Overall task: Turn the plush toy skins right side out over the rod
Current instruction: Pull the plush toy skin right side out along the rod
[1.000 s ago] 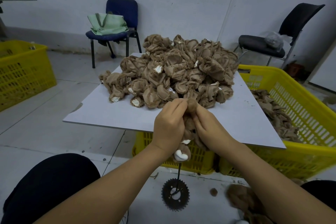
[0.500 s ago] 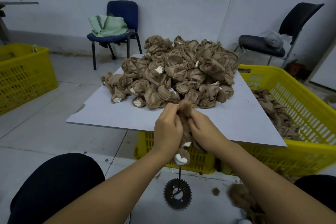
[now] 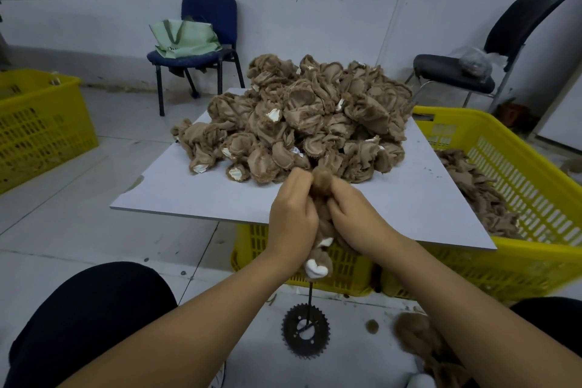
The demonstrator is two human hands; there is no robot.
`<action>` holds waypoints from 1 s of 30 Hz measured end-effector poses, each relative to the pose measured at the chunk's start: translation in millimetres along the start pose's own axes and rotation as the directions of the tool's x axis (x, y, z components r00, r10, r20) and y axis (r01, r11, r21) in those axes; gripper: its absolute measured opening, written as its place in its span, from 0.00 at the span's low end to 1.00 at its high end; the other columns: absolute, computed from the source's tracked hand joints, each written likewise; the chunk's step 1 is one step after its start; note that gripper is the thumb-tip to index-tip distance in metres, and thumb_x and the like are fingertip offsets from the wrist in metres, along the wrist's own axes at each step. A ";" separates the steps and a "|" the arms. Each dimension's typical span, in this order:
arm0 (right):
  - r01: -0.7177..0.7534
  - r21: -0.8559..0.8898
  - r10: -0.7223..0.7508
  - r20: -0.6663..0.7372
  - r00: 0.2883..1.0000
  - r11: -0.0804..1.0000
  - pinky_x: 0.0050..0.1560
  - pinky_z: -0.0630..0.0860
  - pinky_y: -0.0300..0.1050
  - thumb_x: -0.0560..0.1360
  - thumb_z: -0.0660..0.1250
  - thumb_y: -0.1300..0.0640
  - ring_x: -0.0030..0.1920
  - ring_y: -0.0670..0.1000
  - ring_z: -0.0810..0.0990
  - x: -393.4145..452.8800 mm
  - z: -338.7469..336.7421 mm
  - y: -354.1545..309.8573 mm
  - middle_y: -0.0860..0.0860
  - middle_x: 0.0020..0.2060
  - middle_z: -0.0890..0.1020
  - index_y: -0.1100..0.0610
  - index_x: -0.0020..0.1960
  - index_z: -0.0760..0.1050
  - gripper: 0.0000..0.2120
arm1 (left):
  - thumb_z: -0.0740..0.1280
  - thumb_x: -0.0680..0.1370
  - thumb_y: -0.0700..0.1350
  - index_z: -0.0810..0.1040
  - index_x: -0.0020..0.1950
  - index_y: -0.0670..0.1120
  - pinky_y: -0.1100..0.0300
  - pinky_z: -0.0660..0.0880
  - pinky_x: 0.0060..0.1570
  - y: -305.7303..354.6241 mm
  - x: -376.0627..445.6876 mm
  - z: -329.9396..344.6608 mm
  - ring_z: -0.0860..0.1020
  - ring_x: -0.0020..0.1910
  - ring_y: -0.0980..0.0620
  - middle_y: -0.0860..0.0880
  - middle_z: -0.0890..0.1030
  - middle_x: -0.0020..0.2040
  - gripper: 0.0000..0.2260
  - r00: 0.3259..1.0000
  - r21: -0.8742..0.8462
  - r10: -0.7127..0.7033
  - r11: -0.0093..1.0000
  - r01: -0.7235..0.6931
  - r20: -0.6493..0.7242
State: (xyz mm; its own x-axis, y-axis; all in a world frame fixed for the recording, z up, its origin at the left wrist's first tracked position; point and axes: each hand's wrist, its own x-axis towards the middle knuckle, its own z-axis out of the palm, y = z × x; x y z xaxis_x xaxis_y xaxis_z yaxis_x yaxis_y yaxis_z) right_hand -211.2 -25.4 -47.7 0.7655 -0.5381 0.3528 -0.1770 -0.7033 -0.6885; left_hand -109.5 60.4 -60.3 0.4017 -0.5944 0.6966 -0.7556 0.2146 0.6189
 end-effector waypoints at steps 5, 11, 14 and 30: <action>-0.069 0.046 0.068 0.018 0.998 0.997 0.44 0.72 0.29 0.78 0.53 0.60 0.48 0.37 0.78 -4.3 10.2 10.4 0.40 0.47 0.78 0.41 0.54 0.71 0.16 | 0.56 0.80 0.33 0.70 0.48 0.40 0.40 0.70 0.36 -7.7 -5.7 6.1 0.71 0.38 0.45 0.45 0.71 0.43 0.05 0.993 0.041 -0.088 0.996 0.085 0.081; -0.053 0.110 0.059 -0.060 0.996 0.993 0.47 0.76 0.38 0.77 0.54 0.59 0.47 0.41 0.79 -0.5 7.0 8.2 0.44 0.47 0.81 0.48 0.55 0.75 0.14 | 0.54 0.84 0.40 0.75 0.59 0.38 0.57 0.71 0.45 3.3 5.4 4.8 0.72 0.45 0.52 0.46 0.73 0.50 0.13 0.995 -0.049 -0.006 0.999 0.011 0.096; -0.030 0.124 0.042 -0.095 0.995 0.992 0.44 0.76 0.37 0.76 0.55 0.59 0.45 0.43 0.79 3.6 0.4 5.6 0.43 0.44 0.80 0.47 0.52 0.75 0.13 | 0.56 0.84 0.37 0.75 0.63 0.36 0.65 0.73 0.50 5.7 11.0 4.1 0.74 0.49 0.52 0.44 0.74 0.53 0.12 0.994 -0.046 0.085 0.996 -0.083 0.067; -0.165 0.109 0.169 -0.032 0.985 0.980 0.56 0.78 0.46 0.78 0.55 0.66 0.53 0.44 0.80 0.6 5.9 9.3 0.49 0.53 0.81 0.48 0.61 0.74 0.19 | 0.57 0.83 0.35 0.78 0.60 0.40 0.53 0.78 0.51 -12.8 1.4 6.5 0.77 0.51 0.51 0.47 0.78 0.52 0.12 0.980 -0.083 -0.137 0.985 0.150 0.141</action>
State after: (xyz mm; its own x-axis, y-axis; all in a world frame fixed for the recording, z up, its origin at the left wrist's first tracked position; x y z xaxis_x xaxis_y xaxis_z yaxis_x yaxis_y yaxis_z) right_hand -208.8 -29.5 -57.6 0.7046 -0.6637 0.2511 -0.2325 -0.5503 -0.8020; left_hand -102.6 51.7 -69.6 0.4246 -0.7215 0.5470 -0.6414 0.1867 0.7442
